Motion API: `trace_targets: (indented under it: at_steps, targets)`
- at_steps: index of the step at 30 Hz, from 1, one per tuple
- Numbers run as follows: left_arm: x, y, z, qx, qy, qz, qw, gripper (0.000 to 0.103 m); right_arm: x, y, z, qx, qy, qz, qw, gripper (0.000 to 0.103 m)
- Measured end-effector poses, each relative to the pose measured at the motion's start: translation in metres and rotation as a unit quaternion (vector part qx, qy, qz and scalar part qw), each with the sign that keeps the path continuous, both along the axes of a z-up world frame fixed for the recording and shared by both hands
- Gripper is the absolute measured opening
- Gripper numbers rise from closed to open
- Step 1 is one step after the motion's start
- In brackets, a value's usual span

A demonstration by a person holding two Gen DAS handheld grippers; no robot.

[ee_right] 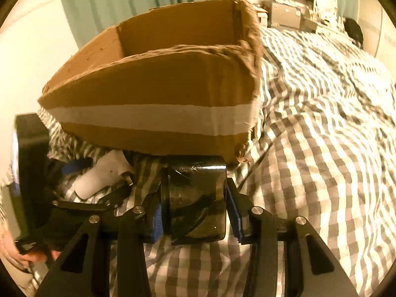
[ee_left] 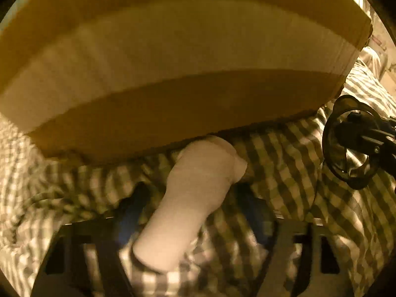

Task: Organize objects
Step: 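Grasp the black item with the right tool while the left tool grasps the white bottle, then carry the black item and white bottle into the box and release both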

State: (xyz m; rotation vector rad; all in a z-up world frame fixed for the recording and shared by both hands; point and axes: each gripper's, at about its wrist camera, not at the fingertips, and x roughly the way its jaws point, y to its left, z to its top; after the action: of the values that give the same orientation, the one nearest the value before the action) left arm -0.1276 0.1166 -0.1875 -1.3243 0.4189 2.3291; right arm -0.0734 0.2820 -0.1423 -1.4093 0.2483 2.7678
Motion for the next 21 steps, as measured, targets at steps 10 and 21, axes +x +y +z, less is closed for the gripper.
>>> trace_targets:
  at_steps: [10, 21]
  targets:
    - [0.027, -0.013, 0.024, 0.012, -0.008, 0.011, 0.9998, 0.044, 0.003, -0.016, -0.006, 0.001, -0.008, 0.006, 1.0, 0.042]
    - [0.093, -0.057, 0.083, 0.027, 0.008, 0.058, 0.9979, 0.044, 0.057, -0.05, 0.028, 0.028, 0.011, 0.048, 0.998, 0.042]
